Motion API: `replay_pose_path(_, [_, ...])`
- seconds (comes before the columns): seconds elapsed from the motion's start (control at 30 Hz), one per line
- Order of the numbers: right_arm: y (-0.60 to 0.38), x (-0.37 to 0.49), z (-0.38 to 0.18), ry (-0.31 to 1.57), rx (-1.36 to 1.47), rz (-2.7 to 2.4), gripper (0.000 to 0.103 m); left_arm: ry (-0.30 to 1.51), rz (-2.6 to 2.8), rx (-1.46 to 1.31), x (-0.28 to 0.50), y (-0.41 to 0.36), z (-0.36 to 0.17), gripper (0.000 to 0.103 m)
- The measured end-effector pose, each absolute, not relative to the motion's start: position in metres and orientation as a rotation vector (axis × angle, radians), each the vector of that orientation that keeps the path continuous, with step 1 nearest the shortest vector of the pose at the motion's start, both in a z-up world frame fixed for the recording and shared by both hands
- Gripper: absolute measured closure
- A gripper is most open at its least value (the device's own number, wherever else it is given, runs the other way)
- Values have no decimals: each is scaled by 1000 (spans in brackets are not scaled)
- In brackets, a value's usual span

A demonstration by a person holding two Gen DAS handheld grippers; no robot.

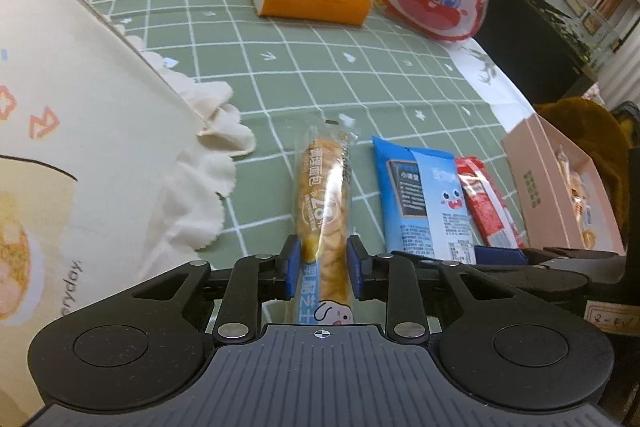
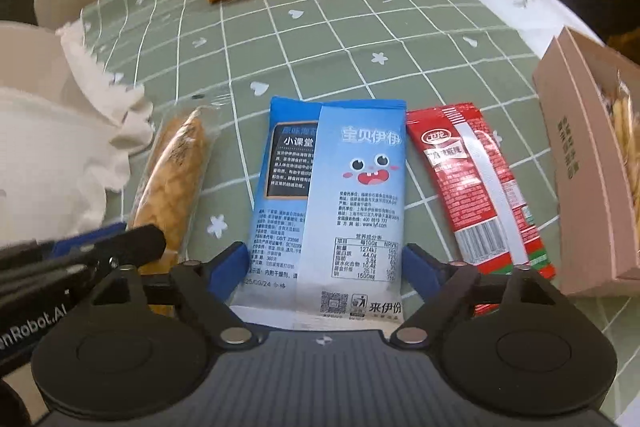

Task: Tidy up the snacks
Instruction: 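Grasp the long biscuit stick packet with left tool while right tool grasps blue packet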

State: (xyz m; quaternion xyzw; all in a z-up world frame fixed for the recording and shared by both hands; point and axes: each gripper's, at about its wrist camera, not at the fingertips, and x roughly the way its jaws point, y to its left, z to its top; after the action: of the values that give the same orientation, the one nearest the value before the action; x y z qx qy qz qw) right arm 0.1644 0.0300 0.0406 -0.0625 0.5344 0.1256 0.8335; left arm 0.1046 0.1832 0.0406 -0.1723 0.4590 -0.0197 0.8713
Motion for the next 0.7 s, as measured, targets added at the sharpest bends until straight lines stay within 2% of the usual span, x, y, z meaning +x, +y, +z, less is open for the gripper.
replay_pose_path(0.2, [2,131,54,1098,-207,265,23,973,-106,-364,101,166,39,74])
replay_pose_path(0.53, [-83,69,67,1102,-60,131,23,1003,-312,-248,78,91,39,75])
replay_pose_path(0.7, [-88,39,61,1089,-96,109,23,1011,-391,-185,65,58,40,75])
